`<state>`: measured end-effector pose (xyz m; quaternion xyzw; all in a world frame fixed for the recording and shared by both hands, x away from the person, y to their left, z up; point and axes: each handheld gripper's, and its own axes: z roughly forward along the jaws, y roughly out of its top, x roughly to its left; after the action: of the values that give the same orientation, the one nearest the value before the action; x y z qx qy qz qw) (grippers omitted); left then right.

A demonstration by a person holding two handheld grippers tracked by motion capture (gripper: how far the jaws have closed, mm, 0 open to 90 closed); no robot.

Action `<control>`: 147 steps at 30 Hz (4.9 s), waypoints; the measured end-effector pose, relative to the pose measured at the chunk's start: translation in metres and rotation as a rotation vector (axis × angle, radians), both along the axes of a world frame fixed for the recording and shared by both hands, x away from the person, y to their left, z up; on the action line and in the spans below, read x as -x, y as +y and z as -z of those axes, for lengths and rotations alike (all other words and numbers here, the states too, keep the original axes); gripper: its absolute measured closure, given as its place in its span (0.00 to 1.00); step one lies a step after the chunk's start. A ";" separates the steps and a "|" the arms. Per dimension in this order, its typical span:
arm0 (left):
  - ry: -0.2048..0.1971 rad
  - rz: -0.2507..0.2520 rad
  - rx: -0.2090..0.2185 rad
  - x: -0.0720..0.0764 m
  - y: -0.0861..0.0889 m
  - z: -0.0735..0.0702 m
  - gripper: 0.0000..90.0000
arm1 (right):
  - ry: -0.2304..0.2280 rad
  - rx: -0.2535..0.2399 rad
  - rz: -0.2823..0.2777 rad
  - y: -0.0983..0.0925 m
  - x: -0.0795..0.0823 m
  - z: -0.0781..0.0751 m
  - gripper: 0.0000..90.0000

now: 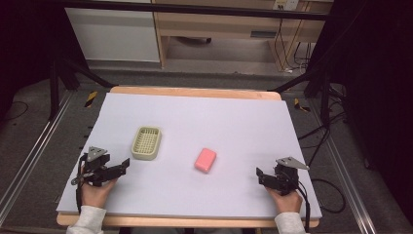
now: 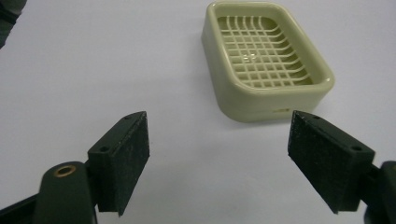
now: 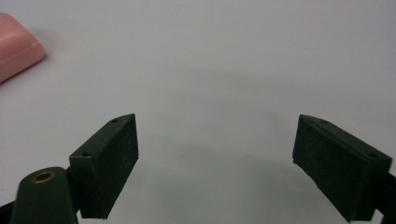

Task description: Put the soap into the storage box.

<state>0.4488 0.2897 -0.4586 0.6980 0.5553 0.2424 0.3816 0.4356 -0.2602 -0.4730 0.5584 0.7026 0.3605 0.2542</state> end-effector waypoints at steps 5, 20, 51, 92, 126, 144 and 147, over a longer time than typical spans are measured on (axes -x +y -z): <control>-0.015 0.020 0.013 0.005 -0.009 -0.007 0.22 | -0.008 0.009 -0.011 0.002 0.002 -0.001 0.16; -0.023 0.067 0.013 0.009 -0.022 -0.012 0.22 | -0.009 0.026 -0.015 0.003 0.002 -0.001 0.16; -0.031 0.164 -0.006 0.011 -0.059 -0.022 0.22 | 0.001 0.036 -0.024 0.008 0.001 0.000 0.16; -0.042 0.257 0.012 -0.005 -0.118 -0.047 0.21 | -0.016 0.048 -0.015 0.009 0.000 -0.001 0.16; -0.019 0.337 -0.005 -0.021 -0.177 -0.047 0.21 | -0.018 0.044 -0.014 0.008 0.000 -0.002 0.16; 0.000 0.356 -0.010 -0.030 -0.198 -0.045 0.21 | -0.016 0.052 -0.017 0.008 0.000 -0.002 0.16; 0.003 0.364 -0.017 -0.031 -0.202 -0.045 0.21 | -0.015 0.051 -0.016 0.008 0.000 -0.002 0.16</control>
<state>0.4801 0.0874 -0.4131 0.7906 0.4184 0.1731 0.4122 0.4356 -0.2517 -0.4714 0.5433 0.7140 0.3487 0.2710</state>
